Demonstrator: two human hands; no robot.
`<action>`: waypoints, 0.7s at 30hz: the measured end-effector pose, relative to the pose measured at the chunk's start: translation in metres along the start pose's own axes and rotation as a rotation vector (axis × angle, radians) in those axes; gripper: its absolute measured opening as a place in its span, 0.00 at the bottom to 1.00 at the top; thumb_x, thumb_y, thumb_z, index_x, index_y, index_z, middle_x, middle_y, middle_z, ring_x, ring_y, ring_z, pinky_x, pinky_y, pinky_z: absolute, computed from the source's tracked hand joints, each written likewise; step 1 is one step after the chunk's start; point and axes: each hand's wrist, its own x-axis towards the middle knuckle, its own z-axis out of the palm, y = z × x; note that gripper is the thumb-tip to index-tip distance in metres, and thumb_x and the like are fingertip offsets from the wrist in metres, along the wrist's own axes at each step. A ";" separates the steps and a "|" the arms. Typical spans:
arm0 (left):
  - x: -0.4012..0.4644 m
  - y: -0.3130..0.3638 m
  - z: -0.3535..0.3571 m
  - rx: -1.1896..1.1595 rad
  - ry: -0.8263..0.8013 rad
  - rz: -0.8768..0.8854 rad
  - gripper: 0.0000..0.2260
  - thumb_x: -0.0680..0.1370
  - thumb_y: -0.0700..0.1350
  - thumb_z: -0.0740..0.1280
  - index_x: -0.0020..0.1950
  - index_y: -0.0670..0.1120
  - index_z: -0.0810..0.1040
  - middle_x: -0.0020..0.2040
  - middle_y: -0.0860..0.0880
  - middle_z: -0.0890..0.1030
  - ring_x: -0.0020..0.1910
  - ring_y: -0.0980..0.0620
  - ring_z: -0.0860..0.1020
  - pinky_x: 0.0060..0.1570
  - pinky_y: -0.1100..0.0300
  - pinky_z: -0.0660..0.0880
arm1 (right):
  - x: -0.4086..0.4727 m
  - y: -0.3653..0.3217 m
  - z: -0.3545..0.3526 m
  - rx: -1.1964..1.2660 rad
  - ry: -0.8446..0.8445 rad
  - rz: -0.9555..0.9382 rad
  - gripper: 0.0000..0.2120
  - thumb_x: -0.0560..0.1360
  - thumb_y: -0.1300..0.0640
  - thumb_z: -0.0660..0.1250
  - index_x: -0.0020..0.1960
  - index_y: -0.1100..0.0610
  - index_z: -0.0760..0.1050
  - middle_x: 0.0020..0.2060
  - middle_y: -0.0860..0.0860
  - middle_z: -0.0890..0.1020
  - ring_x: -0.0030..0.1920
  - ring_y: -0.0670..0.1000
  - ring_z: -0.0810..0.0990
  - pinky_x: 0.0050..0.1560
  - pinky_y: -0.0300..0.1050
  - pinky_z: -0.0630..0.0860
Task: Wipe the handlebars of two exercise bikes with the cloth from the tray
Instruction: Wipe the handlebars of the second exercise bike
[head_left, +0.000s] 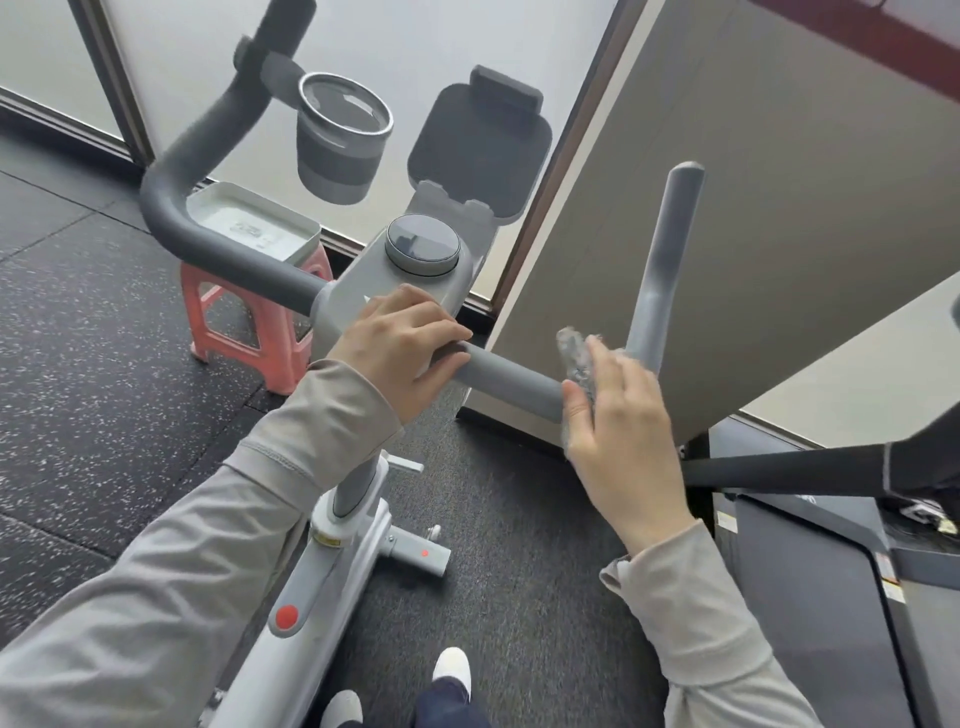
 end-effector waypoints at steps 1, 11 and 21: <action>0.000 0.000 0.000 -0.007 -0.002 0.004 0.09 0.72 0.43 0.68 0.49 0.40 0.83 0.45 0.44 0.84 0.50 0.39 0.78 0.53 0.43 0.75 | 0.001 -0.005 0.002 -0.048 -0.045 0.001 0.20 0.79 0.55 0.59 0.69 0.62 0.67 0.57 0.60 0.76 0.58 0.60 0.72 0.62 0.50 0.67; -0.014 -0.002 -0.003 0.005 0.017 -0.055 0.12 0.71 0.43 0.70 0.52 0.41 0.81 0.54 0.45 0.82 0.57 0.40 0.77 0.56 0.42 0.73 | 0.040 -0.054 0.010 -0.062 -0.272 -0.091 0.15 0.80 0.52 0.55 0.62 0.58 0.69 0.54 0.59 0.78 0.56 0.60 0.73 0.54 0.52 0.68; -0.017 -0.007 -0.005 -0.054 -0.059 -0.133 0.16 0.73 0.44 0.69 0.61 0.44 0.77 0.64 0.50 0.77 0.65 0.47 0.72 0.66 0.49 0.64 | 0.062 -0.047 0.005 0.085 -0.465 -0.169 0.12 0.80 0.54 0.57 0.57 0.60 0.72 0.45 0.57 0.76 0.53 0.59 0.73 0.49 0.48 0.67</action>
